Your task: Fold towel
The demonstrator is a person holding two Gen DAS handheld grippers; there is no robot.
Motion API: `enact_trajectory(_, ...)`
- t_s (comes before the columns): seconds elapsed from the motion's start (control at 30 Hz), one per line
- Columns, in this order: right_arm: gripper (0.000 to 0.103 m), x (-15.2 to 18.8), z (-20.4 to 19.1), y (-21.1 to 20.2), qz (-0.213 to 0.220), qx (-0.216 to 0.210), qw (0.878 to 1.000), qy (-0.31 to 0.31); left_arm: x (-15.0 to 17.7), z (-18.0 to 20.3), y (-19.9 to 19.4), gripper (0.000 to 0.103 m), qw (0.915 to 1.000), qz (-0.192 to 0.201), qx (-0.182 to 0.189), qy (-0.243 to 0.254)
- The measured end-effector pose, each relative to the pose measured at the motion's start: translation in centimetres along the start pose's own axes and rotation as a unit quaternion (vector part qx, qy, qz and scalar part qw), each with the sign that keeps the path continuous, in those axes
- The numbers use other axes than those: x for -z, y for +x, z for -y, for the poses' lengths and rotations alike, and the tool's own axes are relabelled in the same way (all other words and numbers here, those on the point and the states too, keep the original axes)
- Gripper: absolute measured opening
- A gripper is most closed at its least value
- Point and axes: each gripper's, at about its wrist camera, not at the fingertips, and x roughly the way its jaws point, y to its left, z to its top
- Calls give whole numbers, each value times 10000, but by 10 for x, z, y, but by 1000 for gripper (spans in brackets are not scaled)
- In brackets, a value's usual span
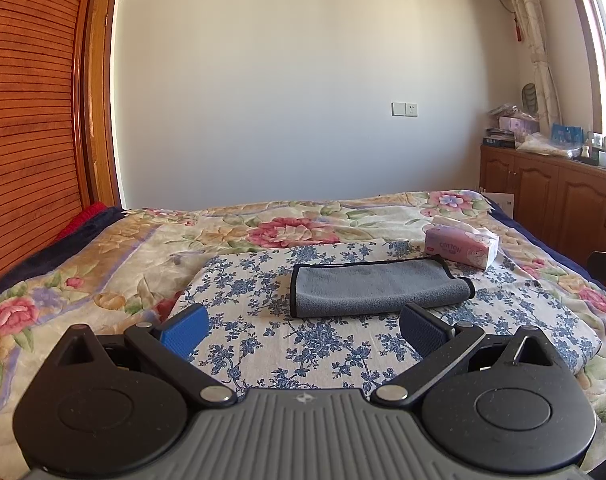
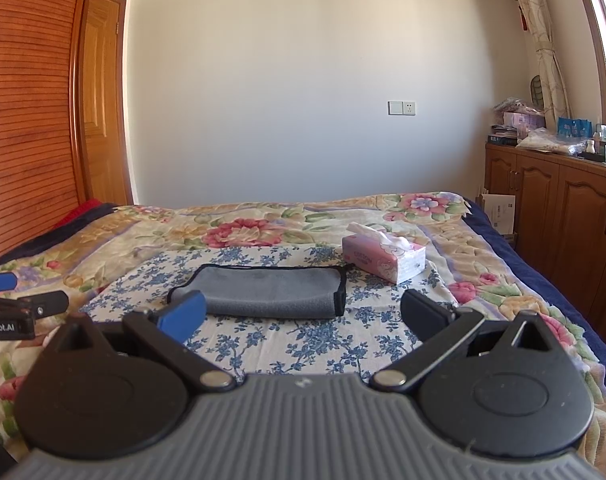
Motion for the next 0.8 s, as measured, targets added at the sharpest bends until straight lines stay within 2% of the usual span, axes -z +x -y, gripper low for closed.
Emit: enact_trajectory(0.8, 103, 0, 0, 0, 2, 0, 10000, -4, 0, 0, -1, 103, 10000, 20, -6, 25)
